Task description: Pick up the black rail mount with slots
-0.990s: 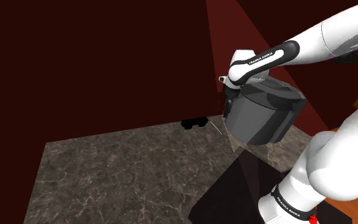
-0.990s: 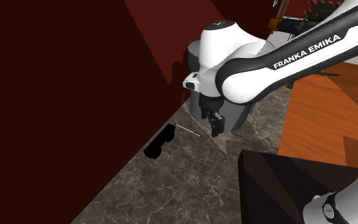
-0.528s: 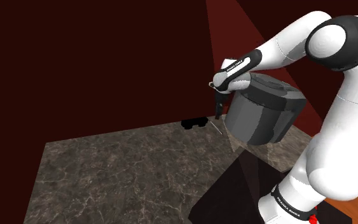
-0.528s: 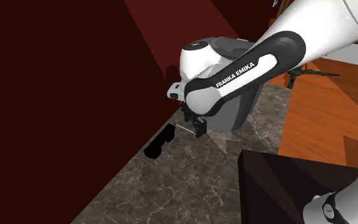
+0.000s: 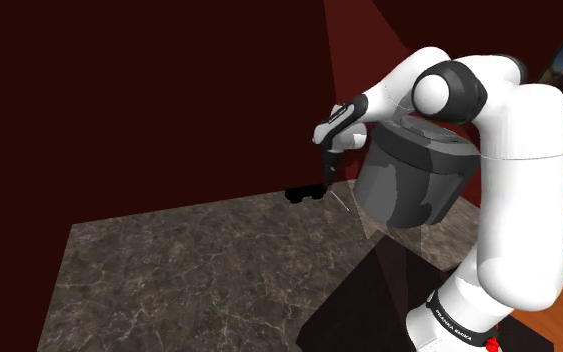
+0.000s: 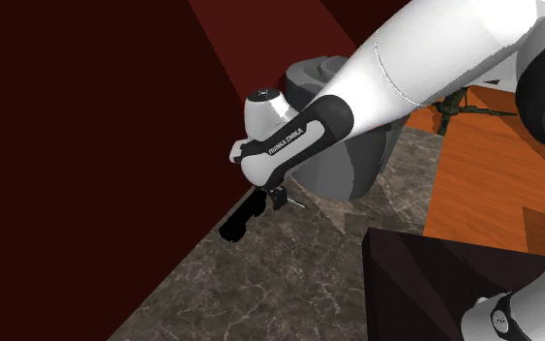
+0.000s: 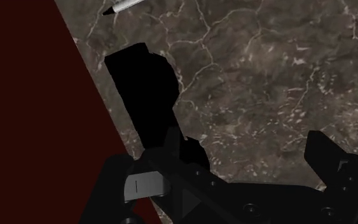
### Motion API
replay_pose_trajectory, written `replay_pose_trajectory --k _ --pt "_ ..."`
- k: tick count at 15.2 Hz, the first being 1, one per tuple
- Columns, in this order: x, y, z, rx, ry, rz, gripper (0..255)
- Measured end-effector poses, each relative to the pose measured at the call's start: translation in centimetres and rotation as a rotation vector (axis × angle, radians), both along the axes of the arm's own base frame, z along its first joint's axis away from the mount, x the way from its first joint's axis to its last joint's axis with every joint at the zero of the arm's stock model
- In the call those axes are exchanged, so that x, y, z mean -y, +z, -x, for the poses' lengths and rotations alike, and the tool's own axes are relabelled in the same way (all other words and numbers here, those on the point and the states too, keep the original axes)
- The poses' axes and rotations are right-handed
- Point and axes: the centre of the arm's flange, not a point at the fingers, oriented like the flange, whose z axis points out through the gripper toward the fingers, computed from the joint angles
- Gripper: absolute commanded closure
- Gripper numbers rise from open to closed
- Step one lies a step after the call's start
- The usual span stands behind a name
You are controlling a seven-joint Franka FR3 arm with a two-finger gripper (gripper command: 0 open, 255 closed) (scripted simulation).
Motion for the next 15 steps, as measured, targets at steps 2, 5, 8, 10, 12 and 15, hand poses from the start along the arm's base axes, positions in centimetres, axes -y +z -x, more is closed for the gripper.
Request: replay_pose_trajectory --k 2,5,8,10,12,15 --pt "0.4 -1.7 -2.0 0.005 0.048 0.003 0" --pt "0.9 -4.3 -4.7 0.014 0.120 0.007 0" --pt "1.1 -6.3 -7.4 0.024 0.187 0.011 0" --pt "1.2 -7.7 -8.1 0.026 0.202 0.012 0" --pt "1.2 -8.7 -8.1 0.026 0.206 0.012 0" --pt "1.3 -10.2 -8.1 0.026 0.207 0.012 0"
